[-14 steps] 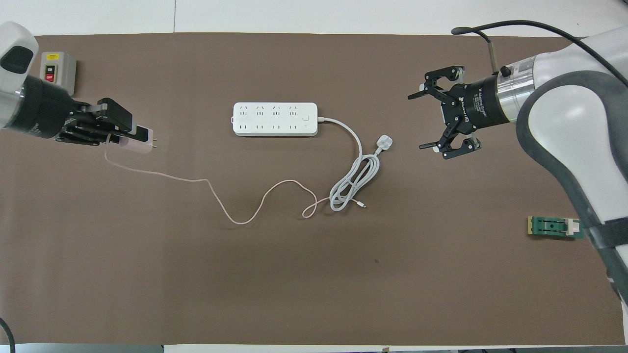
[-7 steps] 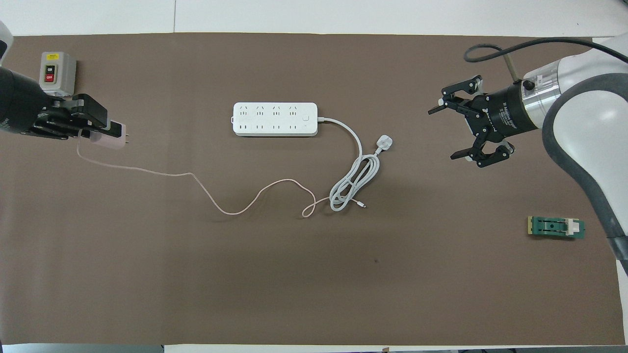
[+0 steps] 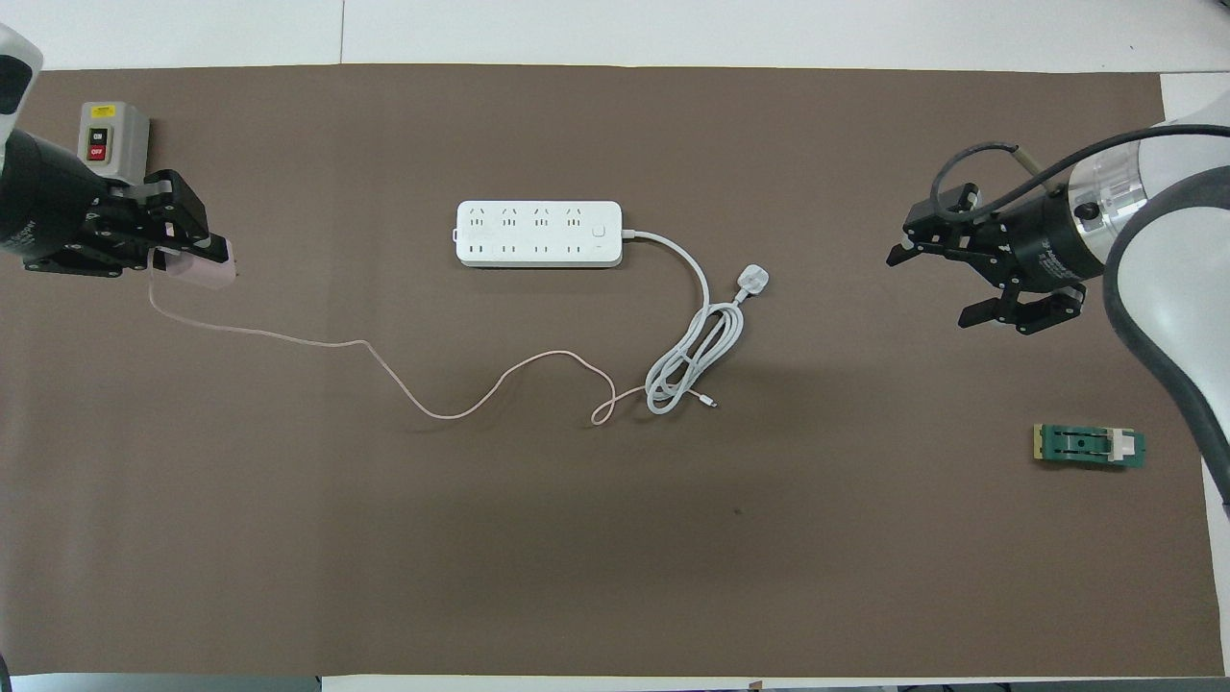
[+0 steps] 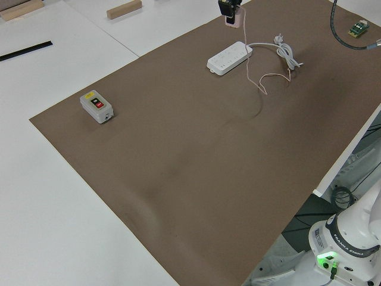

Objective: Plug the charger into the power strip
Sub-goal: 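Carry the pink charger with the left gripper to the strip's end socket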

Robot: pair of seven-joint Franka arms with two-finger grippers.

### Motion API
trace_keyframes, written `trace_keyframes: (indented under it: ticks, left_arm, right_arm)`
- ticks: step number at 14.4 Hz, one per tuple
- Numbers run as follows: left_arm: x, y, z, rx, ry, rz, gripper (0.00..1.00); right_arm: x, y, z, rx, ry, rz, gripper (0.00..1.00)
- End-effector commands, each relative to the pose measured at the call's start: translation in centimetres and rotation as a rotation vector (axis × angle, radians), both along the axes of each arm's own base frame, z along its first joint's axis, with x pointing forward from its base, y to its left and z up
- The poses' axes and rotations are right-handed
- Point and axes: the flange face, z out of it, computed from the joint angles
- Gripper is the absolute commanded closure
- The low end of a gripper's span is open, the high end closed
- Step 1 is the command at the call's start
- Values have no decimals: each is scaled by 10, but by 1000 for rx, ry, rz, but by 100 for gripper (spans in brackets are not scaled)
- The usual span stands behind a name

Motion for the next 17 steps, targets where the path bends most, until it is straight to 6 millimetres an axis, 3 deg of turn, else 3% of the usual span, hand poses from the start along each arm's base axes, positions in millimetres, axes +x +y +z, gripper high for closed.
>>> trace_keyframes:
  ticks: [1,4,6,11,15,17]
  left_arm:
    - [15,-2,4,26,-71,35,100]
    - [30,-10,-2,15,-99,246,100]
    - [36,-17,-18,22,-42,403,100]
    - [59,-69,-67,70,8,750,100]
    - [74,-118,-105,91,20,1082,100]
    - [82,-129,-120,61,22,1191,100]
  right_arm:
    - [-12,-12,10,-70,-62,207,0]
    - [-17,-24,23,-147,-118,397,0]
    - [-23,-30,35,-193,-146,502,0]
    - [-51,-41,75,-255,-150,572,0]
    - [-65,-48,96,-268,-159,595,0]
    - [-69,-50,100,-266,-153,594,0]
